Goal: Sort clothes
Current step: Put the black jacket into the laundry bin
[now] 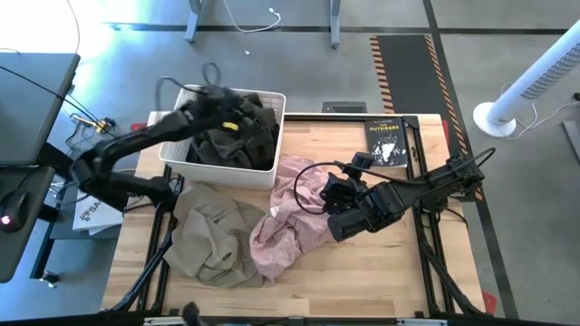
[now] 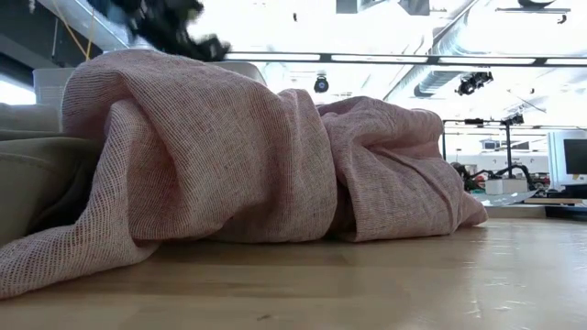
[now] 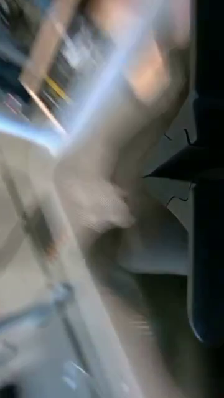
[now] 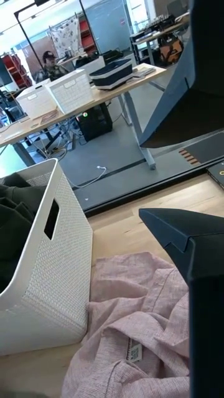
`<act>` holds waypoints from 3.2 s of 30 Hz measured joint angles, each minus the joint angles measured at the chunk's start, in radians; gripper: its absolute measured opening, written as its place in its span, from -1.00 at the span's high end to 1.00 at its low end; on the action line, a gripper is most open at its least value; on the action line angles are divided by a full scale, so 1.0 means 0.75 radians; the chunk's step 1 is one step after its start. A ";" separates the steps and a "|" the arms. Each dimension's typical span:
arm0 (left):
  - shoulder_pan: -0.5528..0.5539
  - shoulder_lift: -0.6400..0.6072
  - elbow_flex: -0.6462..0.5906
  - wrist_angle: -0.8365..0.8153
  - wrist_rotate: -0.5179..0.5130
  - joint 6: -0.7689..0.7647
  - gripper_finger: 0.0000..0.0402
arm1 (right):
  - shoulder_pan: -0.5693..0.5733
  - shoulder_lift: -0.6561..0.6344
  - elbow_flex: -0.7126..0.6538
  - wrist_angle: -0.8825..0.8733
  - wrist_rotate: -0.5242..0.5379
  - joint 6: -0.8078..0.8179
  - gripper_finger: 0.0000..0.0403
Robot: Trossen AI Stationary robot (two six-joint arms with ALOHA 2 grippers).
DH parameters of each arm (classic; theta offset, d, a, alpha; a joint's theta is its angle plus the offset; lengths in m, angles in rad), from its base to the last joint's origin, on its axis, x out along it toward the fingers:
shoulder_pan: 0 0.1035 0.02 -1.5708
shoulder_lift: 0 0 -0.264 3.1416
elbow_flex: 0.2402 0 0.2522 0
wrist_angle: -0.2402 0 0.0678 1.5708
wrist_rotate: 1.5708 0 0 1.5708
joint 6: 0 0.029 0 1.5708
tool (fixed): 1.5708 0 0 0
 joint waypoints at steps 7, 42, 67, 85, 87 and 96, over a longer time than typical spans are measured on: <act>0.023 0.299 -0.128 -0.001 0.083 -0.088 0.99 | 0.000 0.000 0.000 -0.007 -0.001 -0.001 0.18; 0.057 0.082 -0.339 -0.022 0.157 -0.131 1.00 | -0.034 0.000 0.000 -0.013 -0.008 0.021 0.18; -0.077 0.530 -0.115 0.129 0.006 -0.100 1.00 | -0.038 0.000 0.000 -0.011 -0.060 0.024 0.18; -0.253 -0.255 -0.088 -0.049 -0.341 -0.031 1.00 | -0.038 0.000 0.001 -0.018 -0.066 0.035 0.18; -0.264 -0.276 -0.128 -0.049 -0.502 -0.010 1.00 | -0.038 0.000 0.001 -0.018 -0.065 0.034 0.18; -0.065 -0.073 -0.280 -0.056 -0.558 -0.039 1.00 | -0.038 0.000 0.001 -0.018 -0.058 0.032 0.18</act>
